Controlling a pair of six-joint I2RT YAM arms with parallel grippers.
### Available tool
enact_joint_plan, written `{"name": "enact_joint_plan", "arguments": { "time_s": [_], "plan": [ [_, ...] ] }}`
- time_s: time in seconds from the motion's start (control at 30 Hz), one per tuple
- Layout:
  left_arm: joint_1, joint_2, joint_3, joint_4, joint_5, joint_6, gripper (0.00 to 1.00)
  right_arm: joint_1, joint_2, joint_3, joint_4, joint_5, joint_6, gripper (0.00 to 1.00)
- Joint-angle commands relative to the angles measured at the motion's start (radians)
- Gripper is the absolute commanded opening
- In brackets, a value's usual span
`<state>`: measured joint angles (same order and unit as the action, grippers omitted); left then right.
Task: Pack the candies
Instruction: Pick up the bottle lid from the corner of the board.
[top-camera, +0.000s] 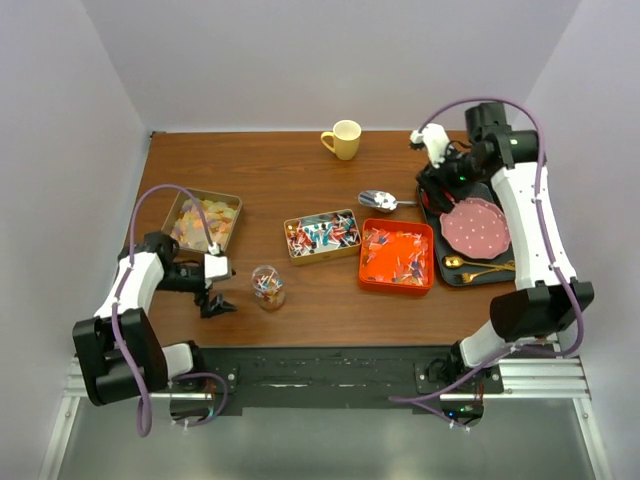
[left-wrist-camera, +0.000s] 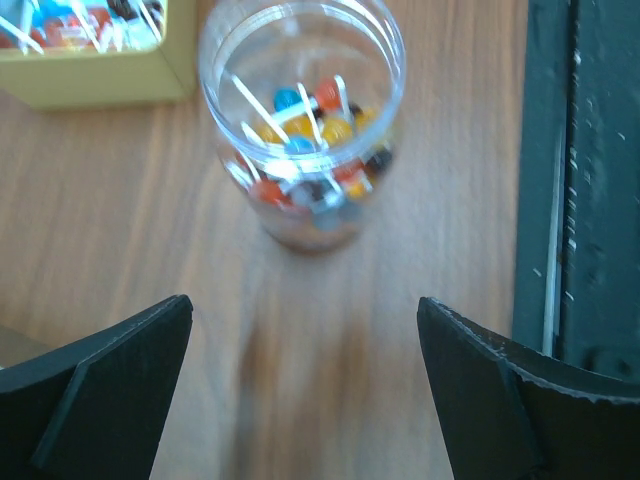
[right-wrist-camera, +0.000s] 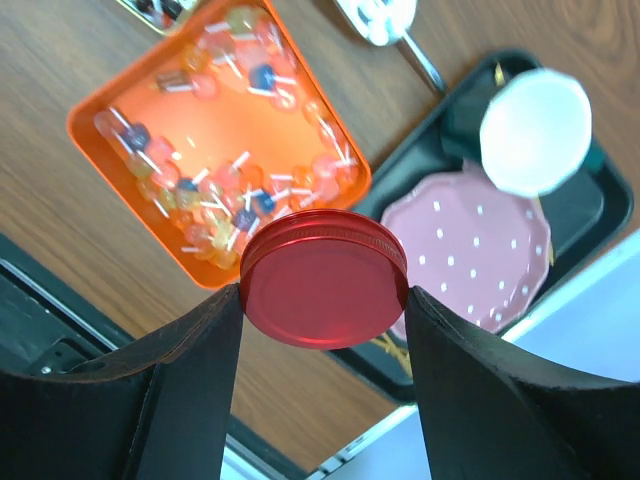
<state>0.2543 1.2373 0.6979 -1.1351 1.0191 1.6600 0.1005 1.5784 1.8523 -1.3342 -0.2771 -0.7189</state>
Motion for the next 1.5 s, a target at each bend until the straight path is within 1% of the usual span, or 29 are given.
{"name": "enact_joint_plan", "arguments": {
  "time_s": [0.0, 0.07, 0.1, 0.13, 0.17, 0.2, 0.27, 0.3, 0.43, 0.47, 0.5, 0.53, 0.6, 0.67, 0.8, 0.87, 0.93, 1.0, 1.03, 1.1, 1.13, 1.2, 1.23, 1.27, 1.33, 1.37, 1.47],
  "plan": [
    [-0.084, -0.004, -0.027, 0.292, 0.136, -0.249, 1.00, 0.099, 0.037, 0.097, -0.094, 0.039, 0.041, 0.48],
    [-0.157, -0.010, -0.046, 0.377, 0.124, -0.334, 0.99, 0.143, 0.069, 0.125, -0.092, 0.049, 0.041, 0.48],
    [-0.180, -0.018, -0.057, 0.490, 0.104, -0.450, 0.99, 0.156, 0.080, 0.134, -0.091, 0.053, 0.041, 0.48],
    [-0.228, -0.027, -0.081, 0.552, 0.093, -0.509, 0.98, 0.166, 0.092, 0.148, -0.088, 0.062, 0.042, 0.48],
    [-0.246, -0.042, -0.093, 0.610, 0.082, -0.560, 0.98, 0.183, 0.110, 0.154, -0.085, 0.065, 0.044, 0.48],
    [-0.272, -0.048, -0.104, 0.705, 0.067, -0.644, 0.98, 0.191, 0.123, 0.160, -0.085, 0.070, 0.041, 0.48],
    [-0.325, -0.041, -0.121, 0.800, 0.056, -0.713, 0.97, 0.205, 0.141, 0.180, -0.086, 0.075, 0.038, 0.48],
    [-0.342, -0.035, -0.121, 0.822, 0.050, -0.765, 0.96, 0.209, 0.161, 0.188, -0.086, 0.075, 0.036, 0.48],
    [-0.429, 0.031, -0.107, 0.919, 0.044, -0.865, 0.89, 0.225, 0.203, 0.238, -0.095, 0.072, 0.033, 0.48],
    [-0.443, 0.040, -0.106, 0.978, 0.041, -0.917, 0.88, 0.228, 0.209, 0.246, -0.097, 0.067, 0.030, 0.48],
    [-0.485, 0.050, -0.098, 1.020, 0.009, -0.965, 0.87, 0.229, 0.224, 0.252, -0.100, 0.064, 0.027, 0.48],
    [-0.495, 0.072, -0.094, 1.040, 0.007, -0.980, 0.86, 0.235, 0.229, 0.258, -0.105, 0.061, 0.024, 0.48],
    [-0.532, 0.096, -0.093, 1.173, 0.022, -1.071, 0.86, 0.240, 0.239, 0.260, -0.105, 0.044, 0.010, 0.48],
    [-0.567, 0.126, -0.089, 1.298, -0.016, -1.167, 0.86, 0.252, 0.247, 0.259, -0.103, 0.039, -0.010, 0.47],
    [-0.662, 0.166, -0.112, 1.475, -0.073, -1.276, 0.85, 0.265, 0.275, 0.263, -0.099, 0.021, -0.025, 0.48],
    [-0.679, 0.183, -0.129, 1.553, -0.112, -1.333, 0.85, 0.274, 0.299, 0.280, -0.109, 0.016, -0.043, 0.47],
    [-0.693, 0.182, -0.161, 1.598, -0.135, -1.362, 0.89, 0.277, 0.315, 0.298, -0.112, 0.016, -0.051, 0.47],
    [-0.707, 0.179, -0.205, 1.701, -0.172, -1.408, 0.91, 0.278, 0.328, 0.312, -0.114, 0.013, -0.056, 0.47],
    [-0.716, 0.186, -0.213, 1.756, -0.177, -1.419, 0.91, 0.278, 0.333, 0.317, -0.112, 0.009, -0.056, 0.47],
    [-0.753, 0.220, -0.209, 1.788, -0.197, -1.441, 0.91, 0.281, 0.344, 0.326, -0.117, 0.003, -0.059, 0.47],
    [-0.763, 0.232, -0.210, 1.849, -0.206, -1.454, 0.91, 0.281, 0.347, 0.328, -0.117, 0.001, -0.060, 0.47],
    [-0.789, 0.264, -0.218, 1.920, -0.252, -1.503, 0.93, 0.281, 0.354, 0.328, -0.115, -0.001, -0.063, 0.47],
    [-0.796, 0.272, -0.219, 1.984, -0.298, -1.534, 0.94, 0.281, 0.356, 0.328, -0.115, -0.001, -0.066, 0.47],
    [-0.805, 0.275, -0.227, 2.009, -0.322, -1.551, 1.00, 0.281, 0.362, 0.328, -0.115, -0.002, -0.068, 0.47],
    [-0.806, 0.261, -0.245, 2.083, -0.376, -1.611, 1.00, 0.284, 0.365, 0.335, -0.126, -0.005, -0.074, 0.47],
    [-0.806, 0.252, -0.274, 2.103, -0.378, -1.615, 1.00, 0.283, 0.367, 0.337, -0.126, -0.004, -0.076, 0.47],
    [-0.808, 0.186, -0.343, 2.111, -0.409, -1.632, 1.00, 0.286, 0.370, 0.337, -0.126, -0.001, -0.083, 0.47]
  ]
}}
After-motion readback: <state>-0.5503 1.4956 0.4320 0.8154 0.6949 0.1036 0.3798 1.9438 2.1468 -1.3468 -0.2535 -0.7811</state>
